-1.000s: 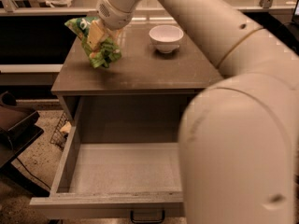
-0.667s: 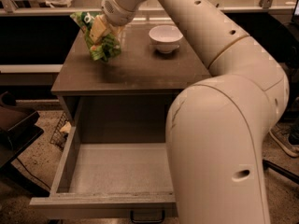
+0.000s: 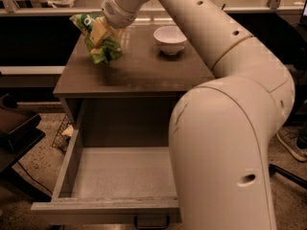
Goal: Pick green rice chip bag from top drawer and place on counter
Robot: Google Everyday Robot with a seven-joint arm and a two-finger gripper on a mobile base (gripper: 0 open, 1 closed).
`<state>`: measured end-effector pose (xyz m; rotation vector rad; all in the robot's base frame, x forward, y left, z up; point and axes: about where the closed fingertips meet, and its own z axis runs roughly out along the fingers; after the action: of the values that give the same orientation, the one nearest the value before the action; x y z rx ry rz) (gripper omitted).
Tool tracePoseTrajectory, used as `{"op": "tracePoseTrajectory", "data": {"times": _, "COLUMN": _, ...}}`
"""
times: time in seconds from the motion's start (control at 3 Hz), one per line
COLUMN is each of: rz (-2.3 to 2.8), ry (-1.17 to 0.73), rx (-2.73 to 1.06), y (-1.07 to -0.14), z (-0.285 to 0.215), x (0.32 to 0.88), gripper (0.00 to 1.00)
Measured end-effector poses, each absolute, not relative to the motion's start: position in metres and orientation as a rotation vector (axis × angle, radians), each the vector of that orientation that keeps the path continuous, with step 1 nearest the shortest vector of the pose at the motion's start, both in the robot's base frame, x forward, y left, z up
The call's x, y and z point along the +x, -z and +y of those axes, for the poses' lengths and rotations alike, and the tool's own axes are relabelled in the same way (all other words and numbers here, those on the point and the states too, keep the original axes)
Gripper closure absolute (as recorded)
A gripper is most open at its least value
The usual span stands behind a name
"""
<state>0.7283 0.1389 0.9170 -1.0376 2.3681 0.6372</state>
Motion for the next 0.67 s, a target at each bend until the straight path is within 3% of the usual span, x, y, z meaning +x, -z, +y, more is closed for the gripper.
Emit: {"op": "tracePoseTrajectory", "data": {"times": 0.67, "rz": 2.374, "ry": -0.642, "rx": -1.046, "y": -0.9110, "z": 0.1438, "x": 0.7282, "gripper": 0.07}}
